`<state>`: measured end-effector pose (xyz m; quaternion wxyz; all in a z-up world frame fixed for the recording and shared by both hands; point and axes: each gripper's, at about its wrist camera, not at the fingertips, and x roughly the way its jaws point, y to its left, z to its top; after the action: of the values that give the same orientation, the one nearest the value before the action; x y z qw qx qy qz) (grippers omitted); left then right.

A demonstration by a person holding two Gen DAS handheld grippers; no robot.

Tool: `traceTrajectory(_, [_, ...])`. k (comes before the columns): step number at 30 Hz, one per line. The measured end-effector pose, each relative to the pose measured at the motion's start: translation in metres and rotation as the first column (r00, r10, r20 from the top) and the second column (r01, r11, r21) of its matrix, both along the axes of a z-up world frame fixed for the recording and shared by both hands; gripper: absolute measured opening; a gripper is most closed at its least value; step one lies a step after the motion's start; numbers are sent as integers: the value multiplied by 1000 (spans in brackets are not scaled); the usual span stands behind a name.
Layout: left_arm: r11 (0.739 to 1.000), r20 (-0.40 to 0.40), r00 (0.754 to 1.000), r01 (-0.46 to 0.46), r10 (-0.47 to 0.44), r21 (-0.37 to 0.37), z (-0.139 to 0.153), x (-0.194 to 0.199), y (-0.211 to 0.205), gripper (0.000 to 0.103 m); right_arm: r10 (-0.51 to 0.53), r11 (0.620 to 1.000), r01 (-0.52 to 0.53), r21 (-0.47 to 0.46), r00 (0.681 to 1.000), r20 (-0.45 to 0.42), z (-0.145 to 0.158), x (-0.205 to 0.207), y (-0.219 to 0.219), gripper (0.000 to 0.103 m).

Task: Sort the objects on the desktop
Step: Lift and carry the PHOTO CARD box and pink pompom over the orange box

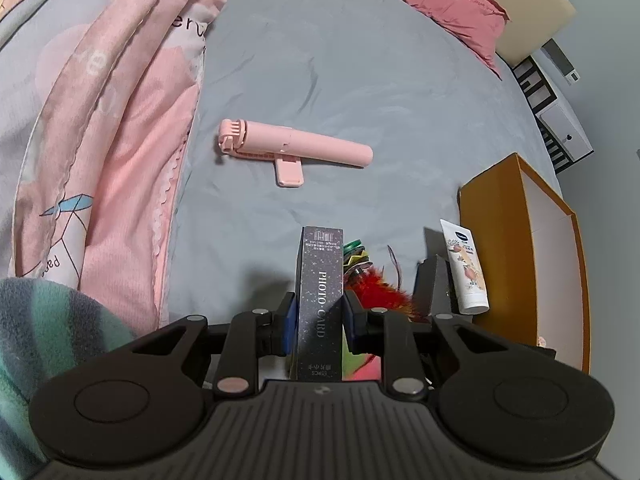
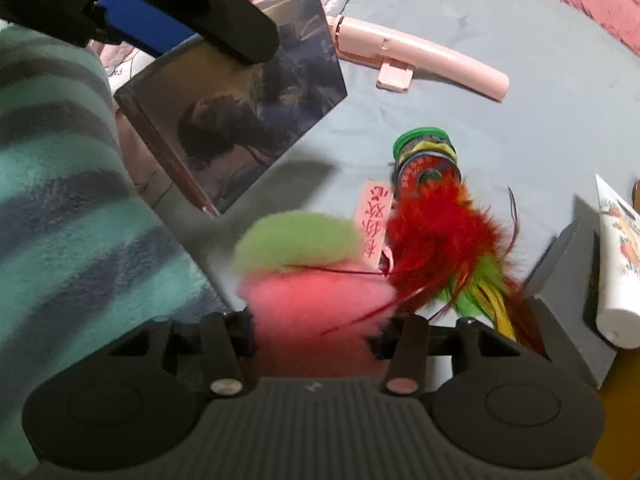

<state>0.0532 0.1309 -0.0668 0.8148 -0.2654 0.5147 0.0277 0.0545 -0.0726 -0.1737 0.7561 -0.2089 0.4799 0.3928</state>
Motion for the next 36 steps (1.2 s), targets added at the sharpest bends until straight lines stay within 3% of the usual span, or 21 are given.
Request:
traceTrajectory(4, [1000,-2,1000,-1,1,-2,-1,-2,1,27,-15,999,14,33,1000,10,10,-2,-5,45])
traceTrajectory(13, [1000,29,999,17,-17,8,14,-4,-9,27,-12,985,4,174,999,46,75,-29,-45,44])
traceTrajectory(16, [999,40,999,37,-37,11,20,-6,-19,27,-46,982,33,187,997,68,91,-39,-98,44])
traceTrajectory(18, [998,55,996,64,-64,6,27,-7,-29,27,-80,977,63,206,994,77,108,-11,-74,44])
traceTrajectory(19, [997,63,995,79,-79,1,30,-7,-34,27,-106,972,86,218,991,81,117,-14,-83,44])
traceTrajectory(21, [994,83,991,107,-105,-14,36,-6,-45,27,-154,963,128,238,984,91,143,-62,-83,44])
traceTrajectory(29, [966,187,953,254,-240,-50,71,13,-103,27,-348,916,293,274,920,177,206,-54,-186,44])
traceTrajectory(33, [945,230,926,321,-299,-64,86,29,-132,27,-427,899,377,224,867,257,204,-30,-223,44])
traceTrajectory(36, [928,252,906,367,-342,-61,93,42,-157,27,-466,885,435,168,842,271,202,-13,-249,44])
